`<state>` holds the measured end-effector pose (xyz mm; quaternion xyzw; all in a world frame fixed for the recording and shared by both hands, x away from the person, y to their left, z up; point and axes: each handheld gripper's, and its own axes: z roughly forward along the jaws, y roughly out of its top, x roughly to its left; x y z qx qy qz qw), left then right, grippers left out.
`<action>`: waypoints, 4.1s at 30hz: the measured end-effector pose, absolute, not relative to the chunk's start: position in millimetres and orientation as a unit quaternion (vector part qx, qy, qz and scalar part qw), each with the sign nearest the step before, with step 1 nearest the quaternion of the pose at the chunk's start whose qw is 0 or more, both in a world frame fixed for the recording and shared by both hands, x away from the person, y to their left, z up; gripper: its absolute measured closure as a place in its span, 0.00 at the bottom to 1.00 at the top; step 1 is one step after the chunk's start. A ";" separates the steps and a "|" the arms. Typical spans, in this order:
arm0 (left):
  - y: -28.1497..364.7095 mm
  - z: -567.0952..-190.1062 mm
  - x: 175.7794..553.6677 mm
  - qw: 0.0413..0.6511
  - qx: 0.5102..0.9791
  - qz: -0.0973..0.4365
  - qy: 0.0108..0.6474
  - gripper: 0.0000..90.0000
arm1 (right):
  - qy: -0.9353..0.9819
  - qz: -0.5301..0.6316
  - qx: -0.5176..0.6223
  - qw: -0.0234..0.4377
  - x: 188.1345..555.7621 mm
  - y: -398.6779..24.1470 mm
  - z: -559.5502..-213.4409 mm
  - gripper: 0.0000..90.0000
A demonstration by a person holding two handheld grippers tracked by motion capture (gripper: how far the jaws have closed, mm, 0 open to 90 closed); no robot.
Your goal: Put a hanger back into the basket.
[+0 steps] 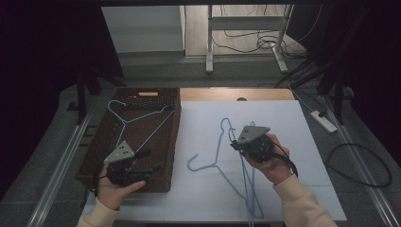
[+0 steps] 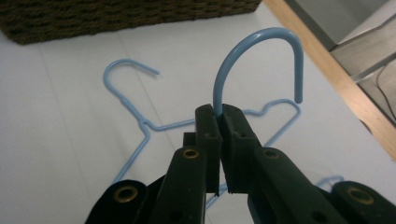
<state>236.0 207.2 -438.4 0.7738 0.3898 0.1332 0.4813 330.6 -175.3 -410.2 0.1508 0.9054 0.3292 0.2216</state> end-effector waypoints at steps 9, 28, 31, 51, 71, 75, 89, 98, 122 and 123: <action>191.8 -433.8 234.9 0.482 0.782 0.126 0.374 0.35 | 0.879 0.370 0.195 0.228 328.4 -182.7 -398.9 0.97; 139.2 -428.2 244.9 0.481 0.800 0.088 0.348 0.35 | 0.842 0.438 0.232 0.212 328.6 -185.0 -387.5 0.97; 130.4 -430.1 246.9 0.476 0.805 0.080 0.345 0.35 | 0.839 0.446 0.235 0.208 328.0 -185.1 -387.1 0.97; 68.6 -435.0 260.9 0.467 0.818 0.030 0.334 0.35 | 0.813 0.471 0.240 0.243 316.1 -169.0 -385.8 0.97; 25.5 -458.2 280.3 0.434 0.840 -0.007 0.325 0.71 | 0.795 0.479 0.239 0.286 303.7 -158.9 -385.6 0.97; 27.3 -455.4 280.1 0.432 0.841 -0.012 0.325 0.86 | 0.792 0.481 0.237 0.290 302.0 -159.7 -384.2 0.96; 50.5 -436.8 280.7 0.449 0.817 0.014 0.362 0.97 | 0.769 0.515 0.240 0.293 300.7 -177.7 -375.8 0.94; 69.7 -417.1 278.9 0.485 0.793 0.026 0.367 0.97 | 0.753 0.541 0.233 0.295 291.8 -194.6 -375.5 0.61; 153.9 -371.8 275.1 0.563 0.723 0.067 0.395 0.97 | 0.779 0.516 0.278 0.221 300.7 -238.1 -423.8 0.41; 158.7 -370.2 274.7 0.566 0.719 0.070 0.397 0.97 | 0.780 0.515 0.280 0.219 301.8 -238.6 -425.7 0.41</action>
